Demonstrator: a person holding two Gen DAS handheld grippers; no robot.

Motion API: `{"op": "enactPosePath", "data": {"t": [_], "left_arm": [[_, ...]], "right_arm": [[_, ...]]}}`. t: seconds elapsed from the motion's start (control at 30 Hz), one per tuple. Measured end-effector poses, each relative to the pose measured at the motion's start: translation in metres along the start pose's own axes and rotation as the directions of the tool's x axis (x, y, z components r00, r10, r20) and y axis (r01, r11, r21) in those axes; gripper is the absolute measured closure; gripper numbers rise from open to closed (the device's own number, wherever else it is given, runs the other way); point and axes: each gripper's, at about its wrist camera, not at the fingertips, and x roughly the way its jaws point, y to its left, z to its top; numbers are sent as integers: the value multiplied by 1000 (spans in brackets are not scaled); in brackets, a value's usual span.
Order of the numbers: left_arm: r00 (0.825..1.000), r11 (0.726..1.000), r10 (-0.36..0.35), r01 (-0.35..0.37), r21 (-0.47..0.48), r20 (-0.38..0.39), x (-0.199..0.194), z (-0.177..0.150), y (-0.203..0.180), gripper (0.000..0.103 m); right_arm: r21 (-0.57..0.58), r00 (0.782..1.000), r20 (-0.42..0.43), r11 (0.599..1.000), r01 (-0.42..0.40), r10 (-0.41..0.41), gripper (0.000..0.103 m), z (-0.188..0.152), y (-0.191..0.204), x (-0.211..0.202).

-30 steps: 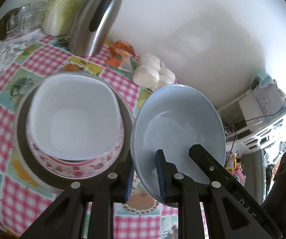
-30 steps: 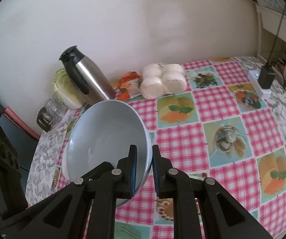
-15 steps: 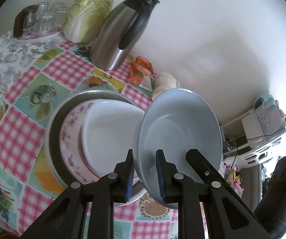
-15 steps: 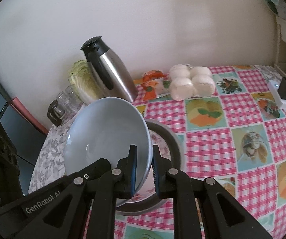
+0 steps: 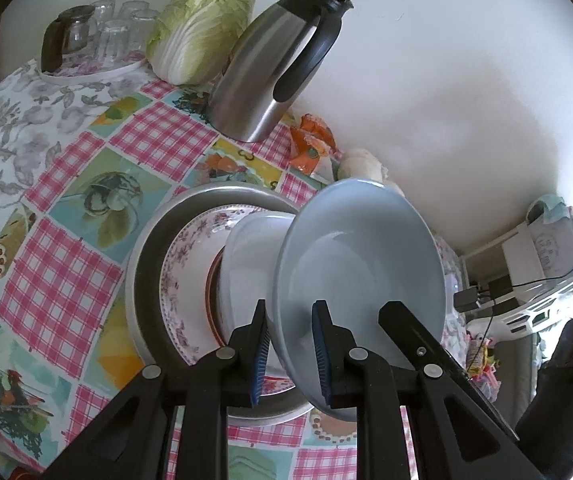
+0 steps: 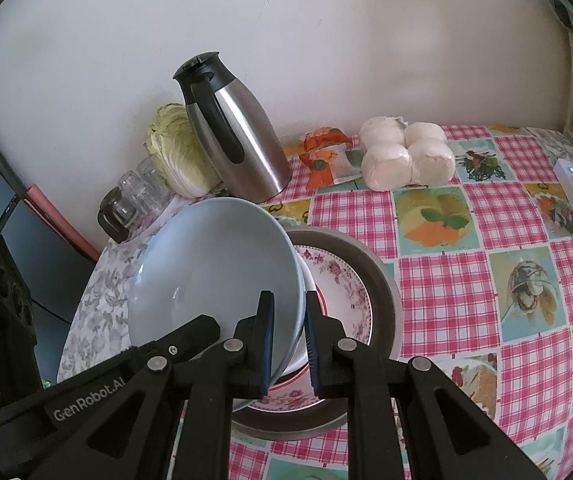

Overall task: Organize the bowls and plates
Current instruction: 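Lower the pale blue bowl into the white printed bowl with both grippers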

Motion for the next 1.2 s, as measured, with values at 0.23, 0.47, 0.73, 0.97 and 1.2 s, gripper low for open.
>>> {"op": "enactPosePath", "data": {"t": [0.23, 0.47, 0.73, 0.97, 1.2], "left_arm": [[1000, 1000, 17, -17, -1, -14, 7, -1, 2, 81], [999, 999, 42, -42, 3, -8, 10, 0, 4, 77], [998, 999, 51, -51, -3, 24, 5, 4, 9, 73], [998, 998, 63, -63, 8, 26, 2, 5, 7, 70], [996, 996, 83, -84, 42, 28, -1, 3, -1, 65]], "right_arm": [[11, 1000, -17, 1000, 8, -8, 88, -1, -5, 7], [15, 1000, -21, 1000, 11, -10, 88, -2, -6, 9], [16, 1000, -18, 1000, 5, -5, 88, -2, -7, 11], [19, 1000, -14, 1000, 11, -11, 88, -2, -9, 11], [19, 999, -32, 1000, 16, -15, 88, -4, -11, 16]]}}
